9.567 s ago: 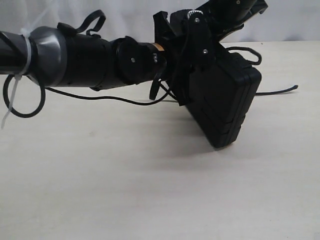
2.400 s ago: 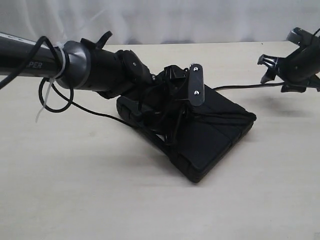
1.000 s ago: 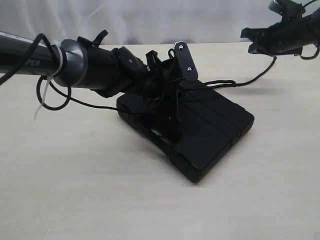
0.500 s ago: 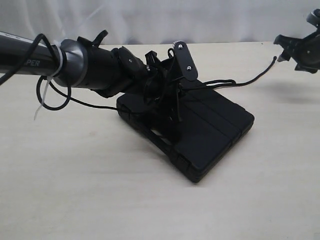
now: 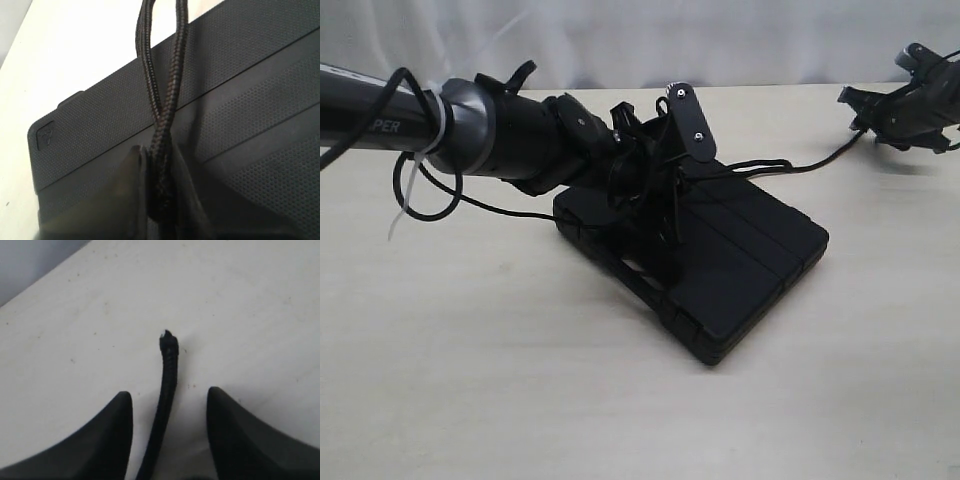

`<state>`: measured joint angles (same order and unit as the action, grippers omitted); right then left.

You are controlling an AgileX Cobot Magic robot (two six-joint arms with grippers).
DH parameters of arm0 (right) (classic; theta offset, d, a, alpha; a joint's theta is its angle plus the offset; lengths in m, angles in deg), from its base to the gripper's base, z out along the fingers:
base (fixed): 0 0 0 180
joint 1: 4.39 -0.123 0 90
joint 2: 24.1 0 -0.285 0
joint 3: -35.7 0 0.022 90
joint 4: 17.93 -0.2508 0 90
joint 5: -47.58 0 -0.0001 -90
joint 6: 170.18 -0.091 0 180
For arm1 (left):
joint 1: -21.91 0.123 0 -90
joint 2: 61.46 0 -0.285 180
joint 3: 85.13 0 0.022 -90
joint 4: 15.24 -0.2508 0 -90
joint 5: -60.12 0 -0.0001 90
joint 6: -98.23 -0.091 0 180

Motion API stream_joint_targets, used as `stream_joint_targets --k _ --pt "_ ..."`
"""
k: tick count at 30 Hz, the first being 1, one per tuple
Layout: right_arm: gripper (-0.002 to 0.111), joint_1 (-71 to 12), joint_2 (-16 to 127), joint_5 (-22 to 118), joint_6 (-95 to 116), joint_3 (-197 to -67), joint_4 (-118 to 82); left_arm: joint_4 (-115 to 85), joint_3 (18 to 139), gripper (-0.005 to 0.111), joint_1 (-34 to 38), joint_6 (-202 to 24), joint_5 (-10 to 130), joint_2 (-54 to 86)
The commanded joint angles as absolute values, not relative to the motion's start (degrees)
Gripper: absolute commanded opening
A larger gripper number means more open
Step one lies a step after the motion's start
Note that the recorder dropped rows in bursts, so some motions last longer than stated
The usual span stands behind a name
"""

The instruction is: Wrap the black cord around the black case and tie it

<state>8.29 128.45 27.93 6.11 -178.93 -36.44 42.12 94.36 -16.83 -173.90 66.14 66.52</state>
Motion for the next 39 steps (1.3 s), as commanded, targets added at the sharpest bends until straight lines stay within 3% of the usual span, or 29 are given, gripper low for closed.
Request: stream_joint_targets --k 1,5,8,9,26,35,39 --pt "0.04 8.45 130.32 29.33 5.9 -180.06 -36.88 42.86 94.35 0.0 -16.72 -173.36 65.8 66.82" --pt "0.035 8.19 130.7 29.34 7.08 -180.06 -37.2 42.86 94.35 0.0 -16.72 -173.36 65.65 66.82" --pt "0.009 8.1 130.7 27.86 10.73 -180.06 -37.2 42.86 94.35 0.0 -16.72 -173.36 65.65 66.82" --pt "0.004 8.07 130.56 27.32 11.68 -180.06 -37.2 42.86 94.35 0.0 -16.72 -173.36 65.65 66.82" --pt "0.004 4.73 120.7 18.84 27.41 -178.67 -44.94 42.47 94.35 0.0 -16.72 -173.36 65.47 66.82" --pt "0.004 1.0 106.95 34.01 46.39 -162.21 -58.45 48.3 94.35 0.0 -16.72 -168.33 60.12 66.82" --pt "0.004 0.32 100.49 32.9 51.39 -160.66 -63.13 50.01 94.35 0.0 -16.72 -168.33 60.12 66.82"
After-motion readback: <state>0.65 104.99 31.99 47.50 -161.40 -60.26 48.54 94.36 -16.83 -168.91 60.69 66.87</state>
